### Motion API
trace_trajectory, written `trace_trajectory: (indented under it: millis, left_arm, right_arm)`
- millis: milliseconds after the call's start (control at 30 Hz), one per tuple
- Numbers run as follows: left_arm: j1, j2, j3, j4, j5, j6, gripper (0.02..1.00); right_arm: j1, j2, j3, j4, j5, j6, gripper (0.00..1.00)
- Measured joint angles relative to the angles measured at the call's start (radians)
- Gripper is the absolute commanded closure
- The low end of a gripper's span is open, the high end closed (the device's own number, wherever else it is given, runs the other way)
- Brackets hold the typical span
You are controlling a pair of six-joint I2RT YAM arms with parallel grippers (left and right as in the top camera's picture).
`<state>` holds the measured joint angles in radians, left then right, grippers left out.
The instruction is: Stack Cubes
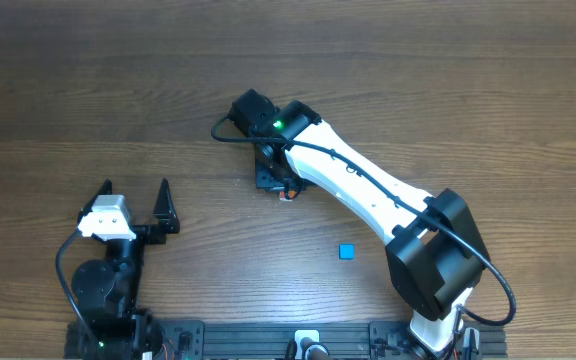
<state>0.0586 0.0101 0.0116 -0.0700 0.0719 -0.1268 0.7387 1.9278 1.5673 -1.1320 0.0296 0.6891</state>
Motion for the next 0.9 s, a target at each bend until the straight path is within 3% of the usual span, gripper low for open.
trace_trajectory:
  millis: [900]
  left_arm:
    - [0.0,0.0,0.0,0.0,0.0,0.0,0.018]
  right_arm:
    - [-0.006,0.024,-0.001,0.019,0.0,0.008,0.985]
